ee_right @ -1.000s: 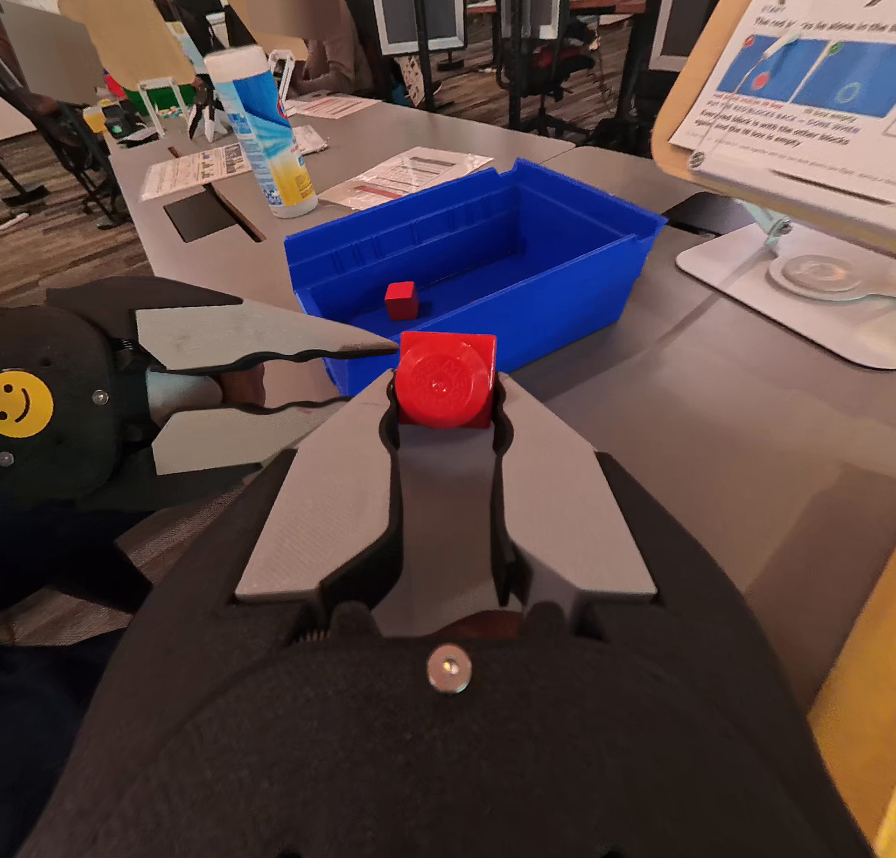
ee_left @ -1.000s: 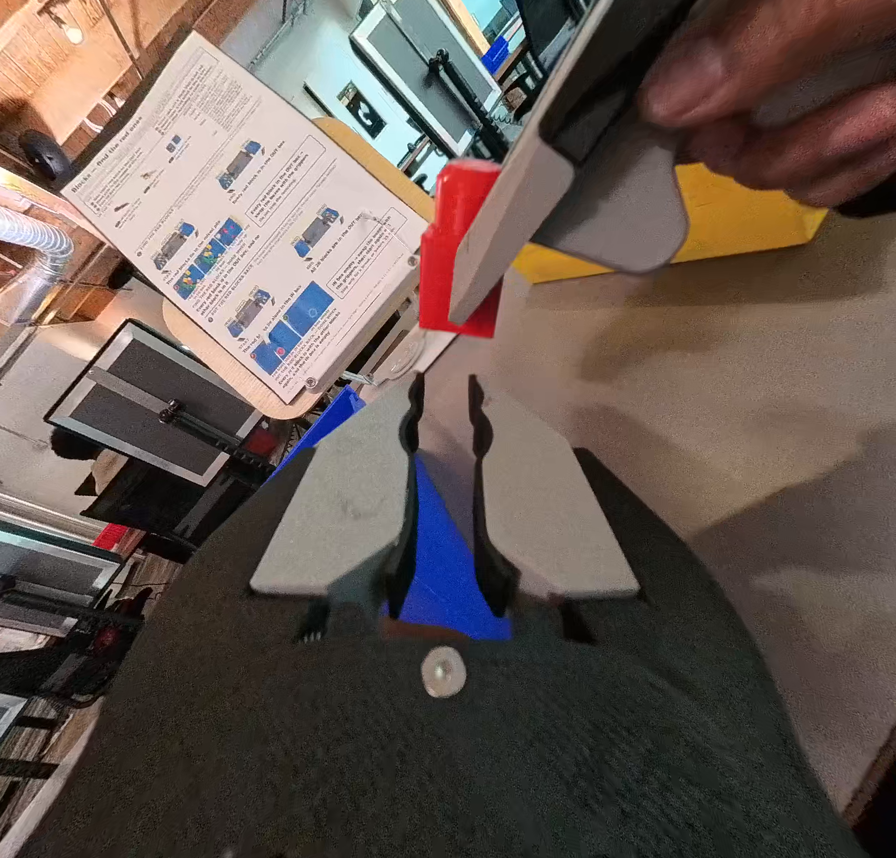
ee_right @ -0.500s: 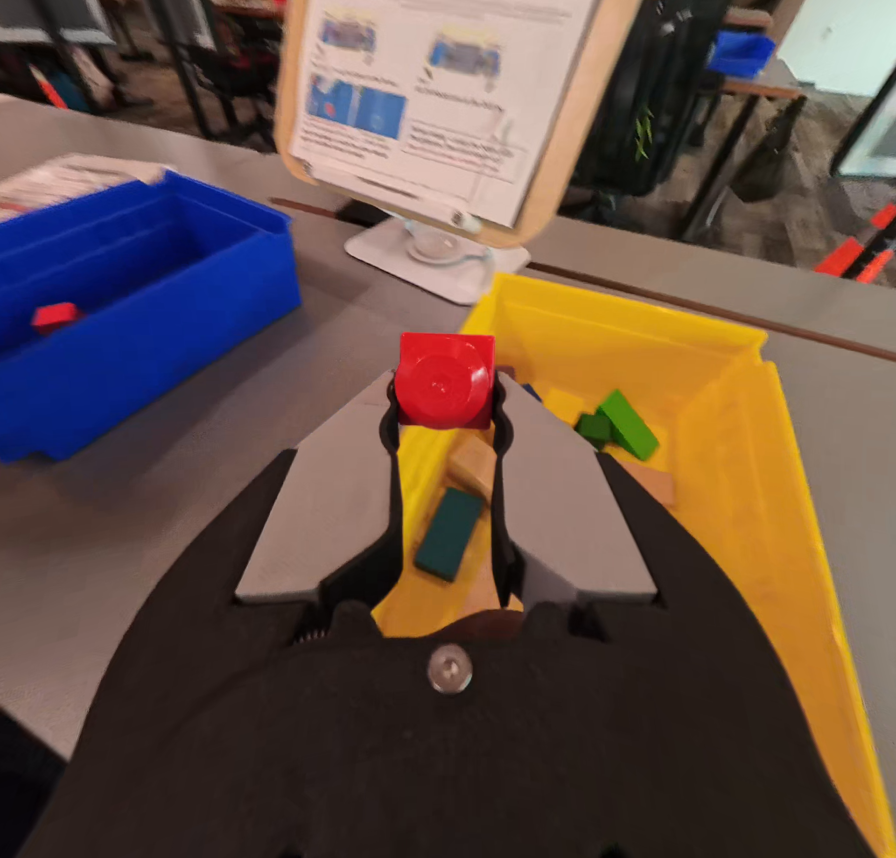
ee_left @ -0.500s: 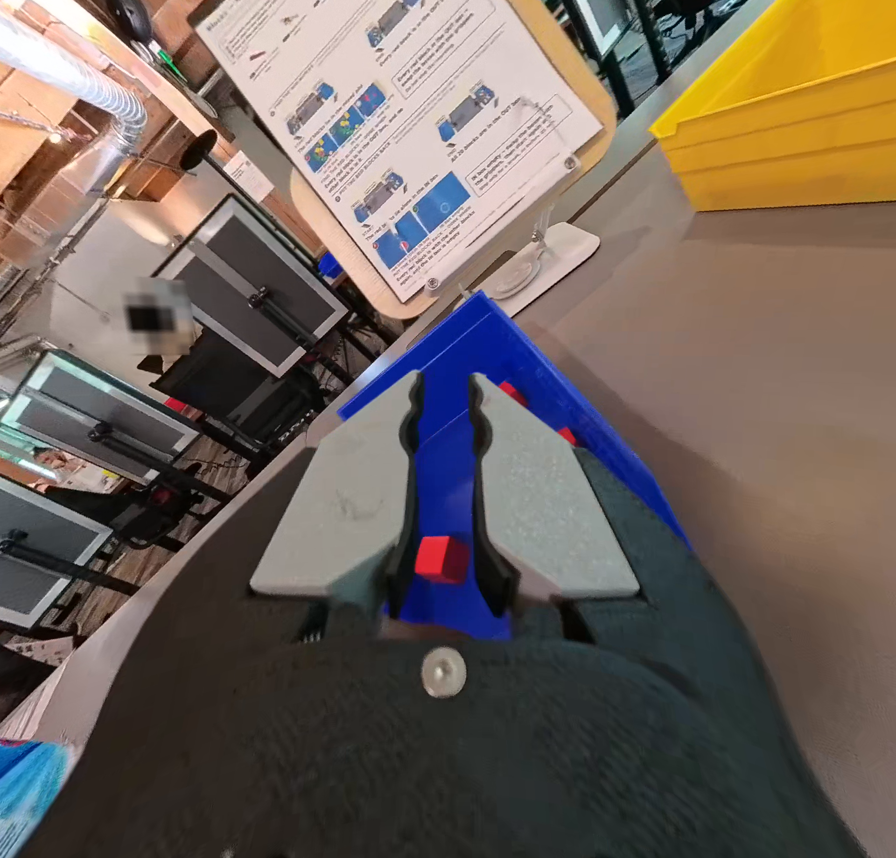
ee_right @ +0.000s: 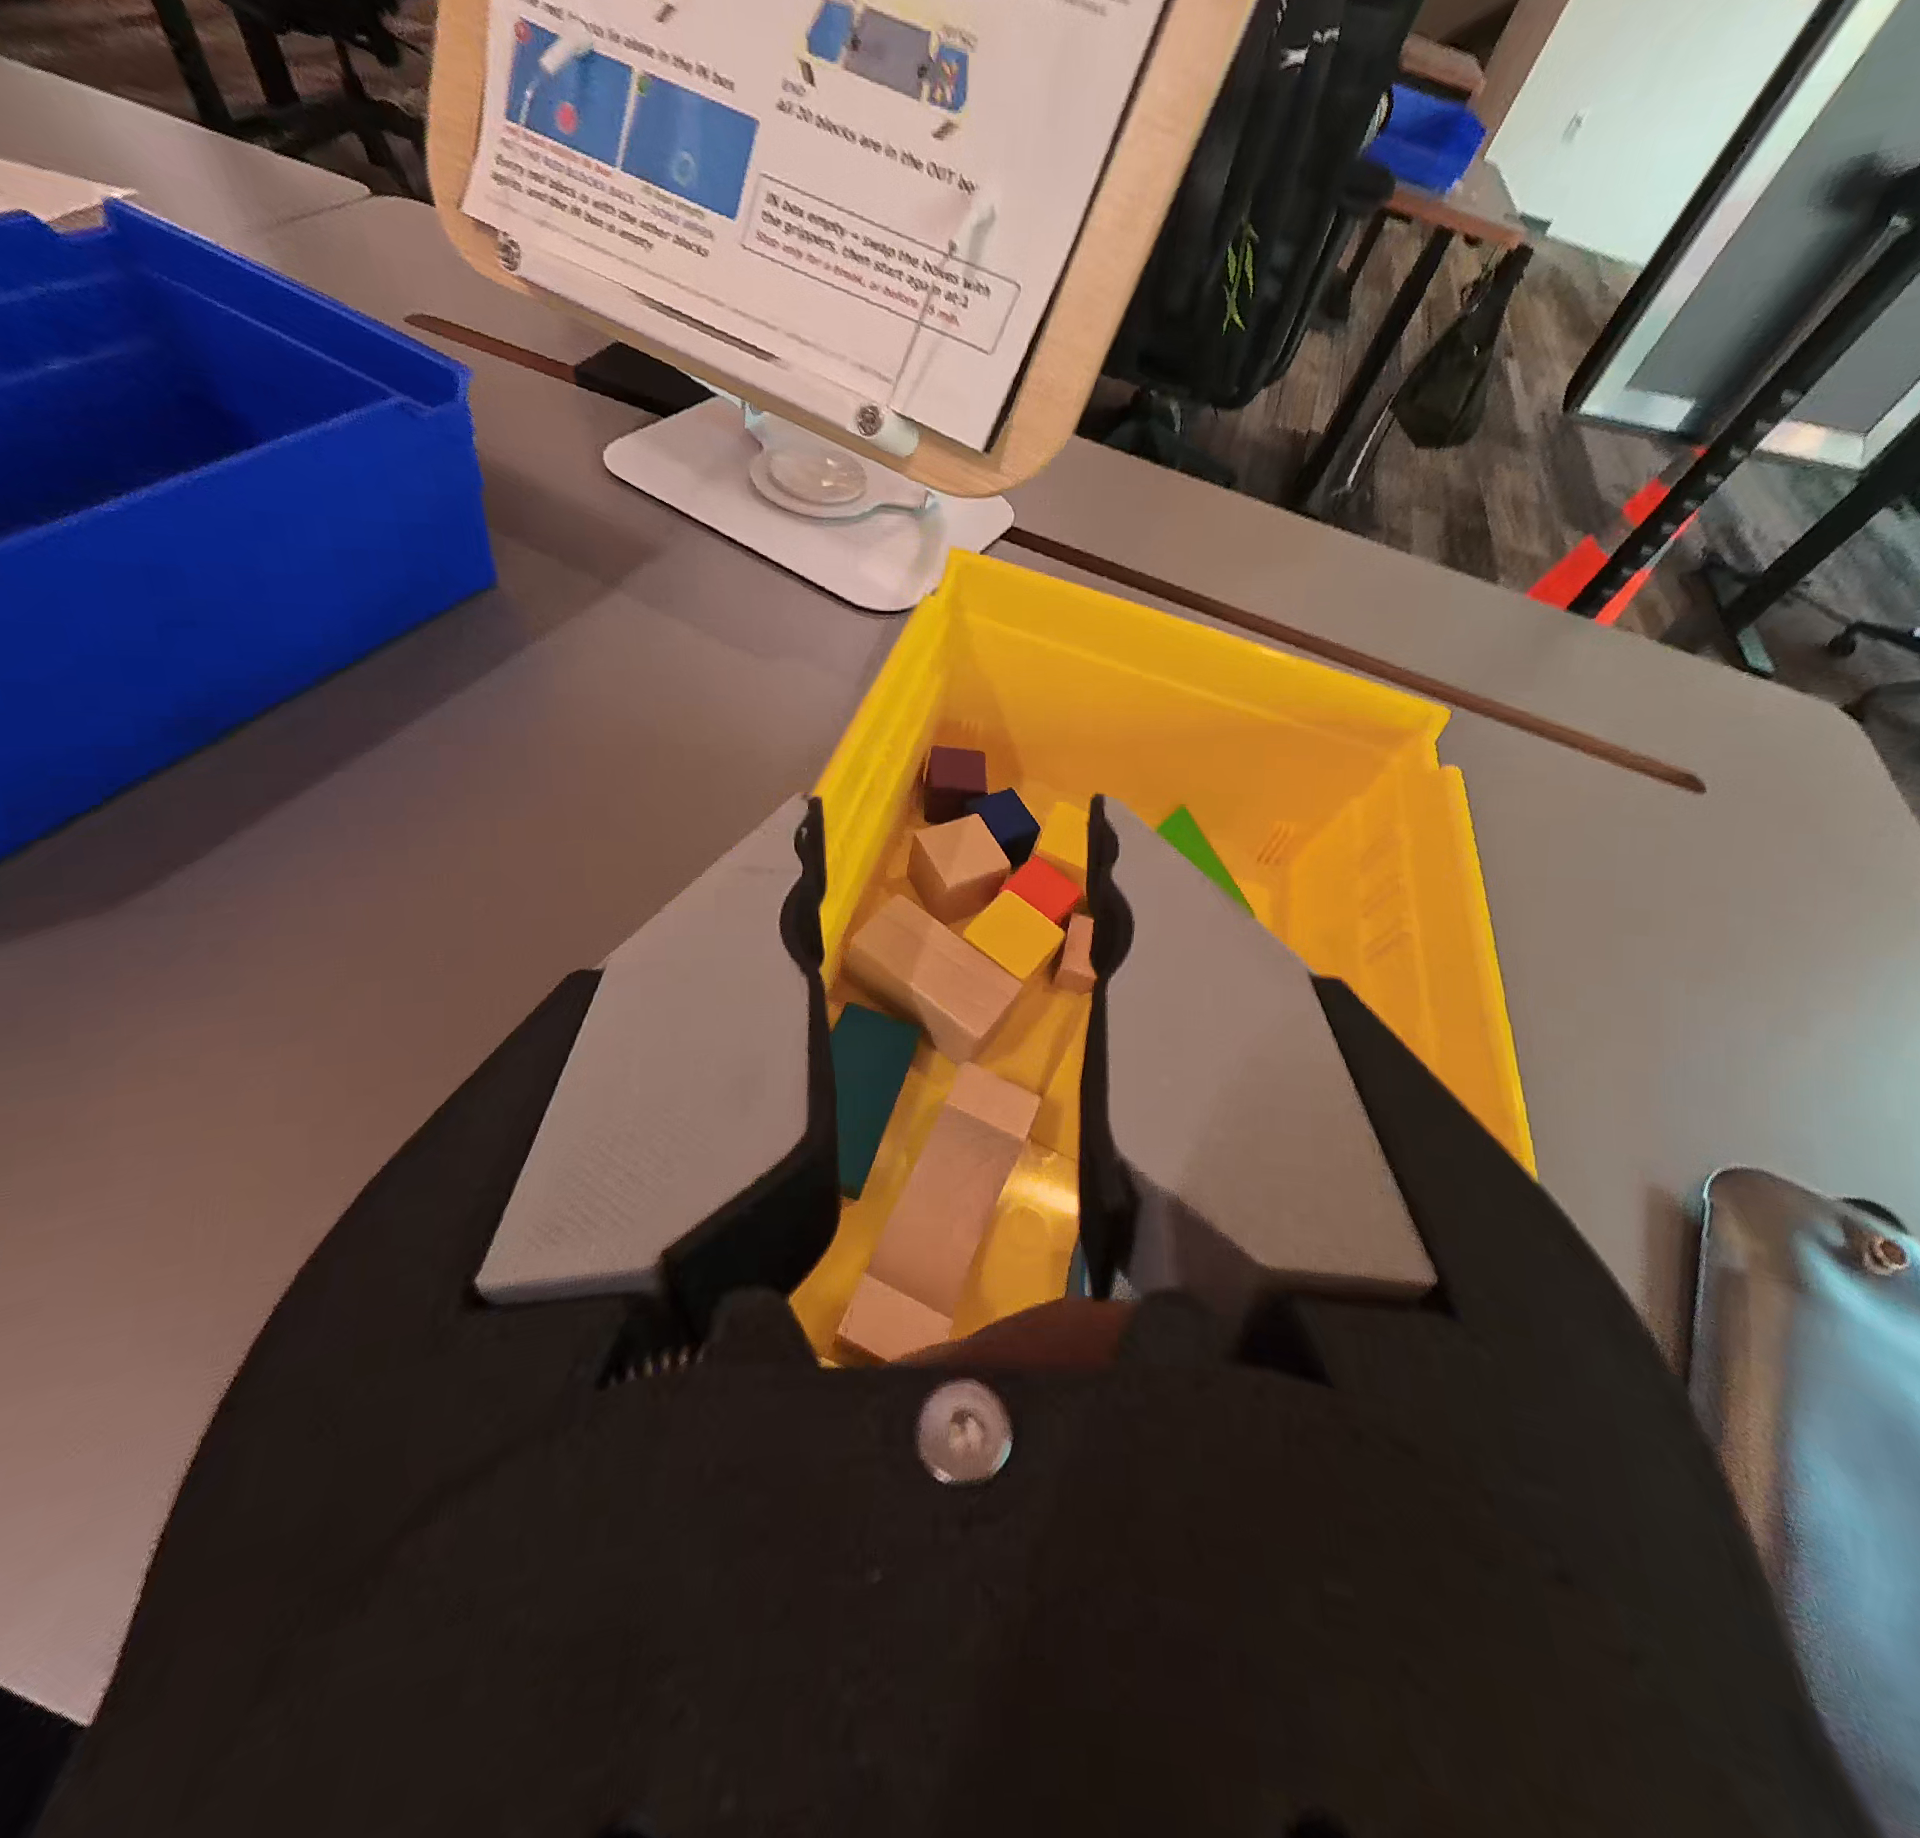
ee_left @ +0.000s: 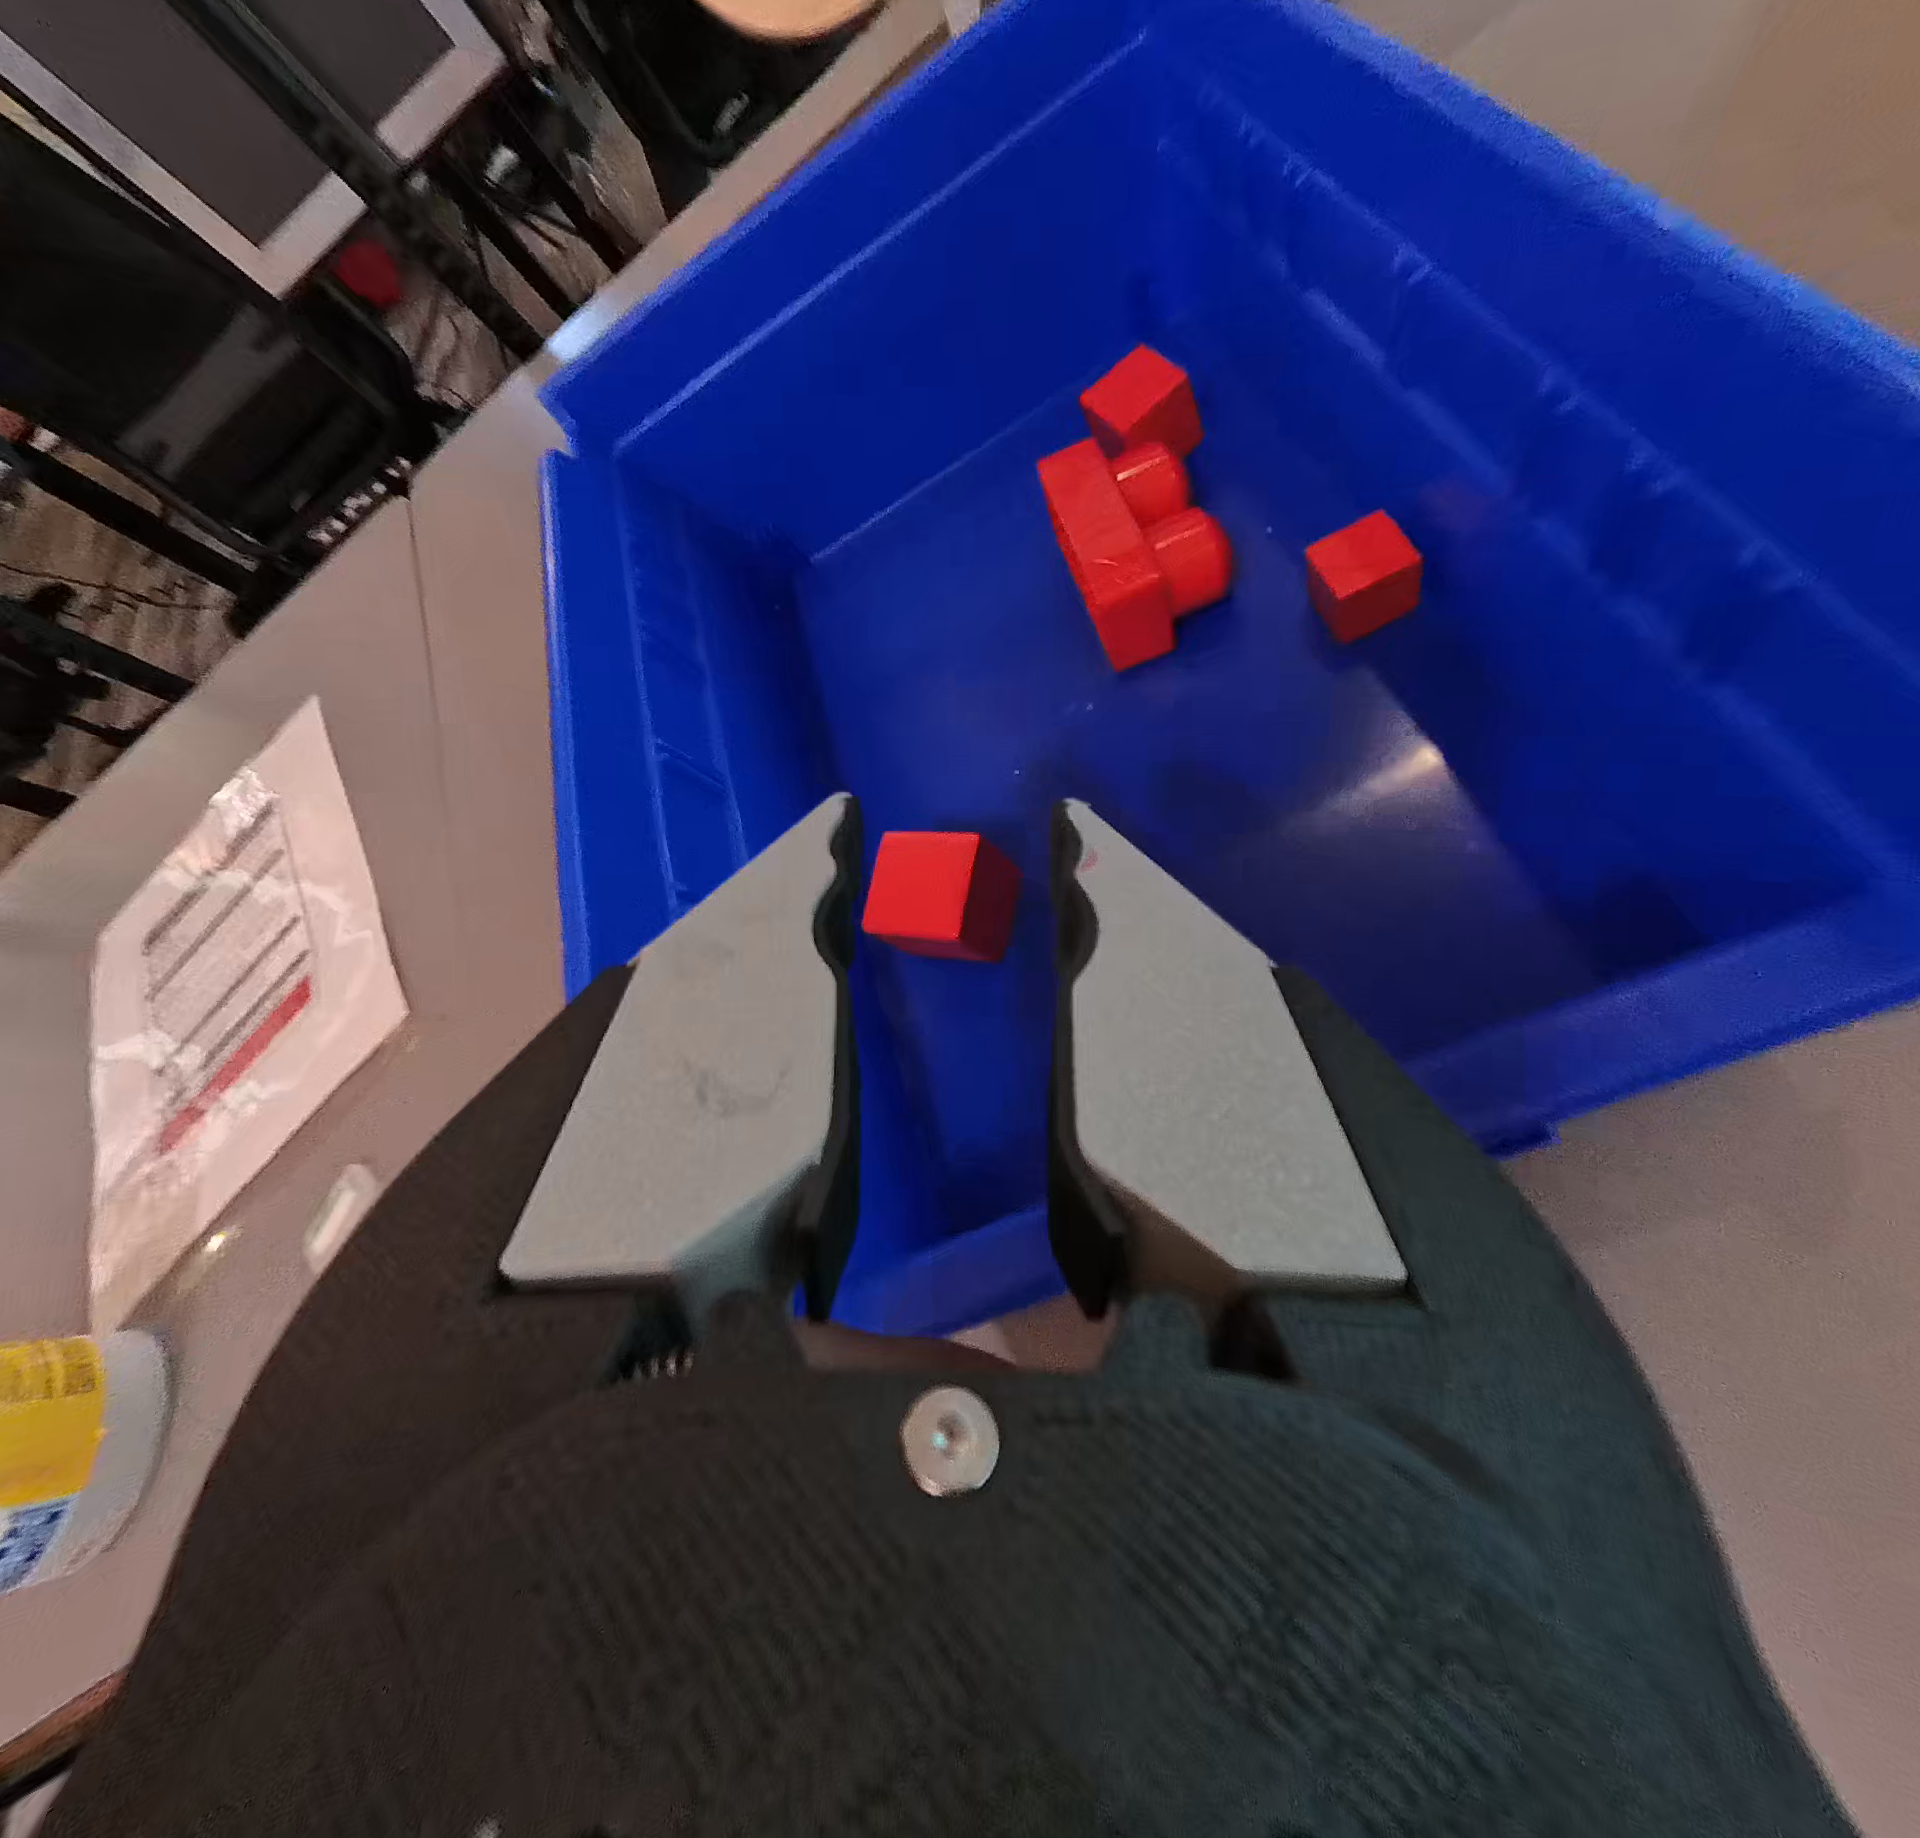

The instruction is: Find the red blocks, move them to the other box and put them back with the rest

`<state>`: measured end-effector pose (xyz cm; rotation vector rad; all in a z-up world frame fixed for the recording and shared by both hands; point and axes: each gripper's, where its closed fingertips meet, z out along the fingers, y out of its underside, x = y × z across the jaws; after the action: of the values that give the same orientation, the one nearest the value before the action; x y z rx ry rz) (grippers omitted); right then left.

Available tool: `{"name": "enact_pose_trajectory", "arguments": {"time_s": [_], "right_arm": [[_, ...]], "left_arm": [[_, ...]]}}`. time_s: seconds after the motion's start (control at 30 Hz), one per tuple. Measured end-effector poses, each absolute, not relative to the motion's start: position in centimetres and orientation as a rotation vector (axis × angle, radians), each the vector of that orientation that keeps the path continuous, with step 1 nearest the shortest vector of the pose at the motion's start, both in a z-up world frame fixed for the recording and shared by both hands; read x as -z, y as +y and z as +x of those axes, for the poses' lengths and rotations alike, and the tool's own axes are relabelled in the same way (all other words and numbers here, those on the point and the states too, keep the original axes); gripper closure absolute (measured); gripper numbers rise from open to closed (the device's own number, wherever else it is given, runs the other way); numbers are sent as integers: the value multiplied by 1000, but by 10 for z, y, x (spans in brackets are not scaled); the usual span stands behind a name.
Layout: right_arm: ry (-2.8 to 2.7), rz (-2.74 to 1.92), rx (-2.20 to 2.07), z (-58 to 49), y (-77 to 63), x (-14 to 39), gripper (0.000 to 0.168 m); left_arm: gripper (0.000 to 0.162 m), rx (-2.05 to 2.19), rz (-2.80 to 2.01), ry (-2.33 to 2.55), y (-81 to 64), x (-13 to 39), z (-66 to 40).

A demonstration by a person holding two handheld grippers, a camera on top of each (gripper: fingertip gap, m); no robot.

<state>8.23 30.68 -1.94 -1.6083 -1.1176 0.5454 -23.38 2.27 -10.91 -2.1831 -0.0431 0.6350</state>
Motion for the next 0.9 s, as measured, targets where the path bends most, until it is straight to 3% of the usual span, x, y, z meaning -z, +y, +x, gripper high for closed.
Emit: {"name": "enact_pose_trajectory", "arguments": {"time_s": [0.67, 0.9], "right_arm": [[-1188, -1452, -538, 80, 268, -8, 121], [-1178, -1442, -551, 84, 267, -13, 121]], "left_arm": [[113, -559, -2901, 187, 26, 171, -277], [124, -604, -2932, 245, 29, 184, -267]]}}
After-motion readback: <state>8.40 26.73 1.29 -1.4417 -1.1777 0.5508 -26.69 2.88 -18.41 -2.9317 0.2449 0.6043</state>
